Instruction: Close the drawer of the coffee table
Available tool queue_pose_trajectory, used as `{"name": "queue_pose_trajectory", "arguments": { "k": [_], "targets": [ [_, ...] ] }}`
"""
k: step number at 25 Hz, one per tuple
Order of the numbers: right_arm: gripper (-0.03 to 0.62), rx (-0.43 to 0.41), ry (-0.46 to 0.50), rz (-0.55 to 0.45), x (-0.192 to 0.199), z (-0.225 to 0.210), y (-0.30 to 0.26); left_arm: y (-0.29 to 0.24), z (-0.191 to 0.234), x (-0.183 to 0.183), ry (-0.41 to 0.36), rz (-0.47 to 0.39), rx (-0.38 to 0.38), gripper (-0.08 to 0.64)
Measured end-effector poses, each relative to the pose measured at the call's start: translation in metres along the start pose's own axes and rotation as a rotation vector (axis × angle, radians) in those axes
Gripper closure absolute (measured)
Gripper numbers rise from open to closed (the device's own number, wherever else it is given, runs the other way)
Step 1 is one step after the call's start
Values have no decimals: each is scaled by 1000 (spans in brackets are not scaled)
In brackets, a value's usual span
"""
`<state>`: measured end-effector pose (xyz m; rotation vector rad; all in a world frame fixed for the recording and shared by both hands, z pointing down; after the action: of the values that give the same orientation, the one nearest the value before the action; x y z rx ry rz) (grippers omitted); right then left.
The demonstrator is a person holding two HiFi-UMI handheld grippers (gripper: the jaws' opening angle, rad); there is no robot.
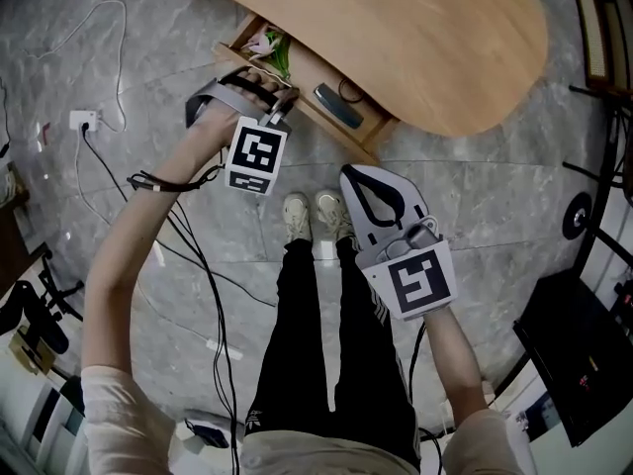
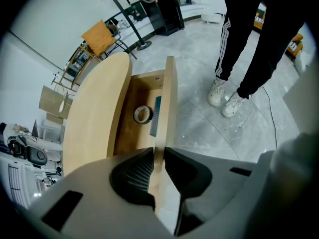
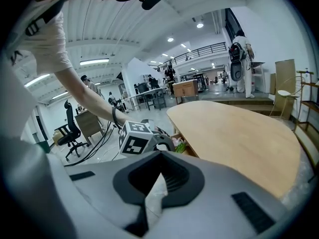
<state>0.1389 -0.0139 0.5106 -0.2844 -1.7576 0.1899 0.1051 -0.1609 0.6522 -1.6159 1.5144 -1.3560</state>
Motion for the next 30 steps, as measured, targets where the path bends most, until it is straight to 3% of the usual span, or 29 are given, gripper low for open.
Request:
{"name": "queue_pose_trajectory", "arguments": {
  "k": [2, 4, 6, 10, 11, 16, 20, 23, 30],
  "targets": [
    [586, 8, -6, -8, 0, -3, 1, -2, 9, 1, 14, 3, -17, 489],
    [586, 17, -8, -11, 0, -6, 1, -5, 16, 2, 89, 2, -62, 482],
    [586, 30, -16, -18, 1, -8, 1, -4, 21, 5, 260, -6, -144, 452],
    [586, 59, -43, -35, -2, -11, 4, 0, 20, 14, 723, -26, -366, 365],
    [586, 66, -48, -37, -3, -11, 4, 1, 17, 14, 792, -27, -421, 367],
    [586, 65, -73, -15, -5, -9, 4, 1, 3, 10, 994, -33, -653, 368],
    [586, 54, -67, -11, -5, -6, 6, -5, -4, 6, 1216, -89, -734, 430],
    [586, 36, -62, -2, -3, -2, 6, -9, -7, 1, 1292, -130, -753, 519],
    [586, 4, -57, -7, 3, -1, 8, -11, -13, 8, 1372, -304, -773, 543]
  ]
}}
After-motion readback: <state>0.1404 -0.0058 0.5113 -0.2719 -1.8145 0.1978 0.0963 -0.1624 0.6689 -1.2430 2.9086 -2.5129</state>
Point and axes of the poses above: the fingertips, and each gripper's own axes: y backward along the fingers, z to its left, x out of its underside, the point moved 7 cm from there along y, backward along the fingers, and after that the axes turned 15 degrees about -z, right-handed, at the moved point
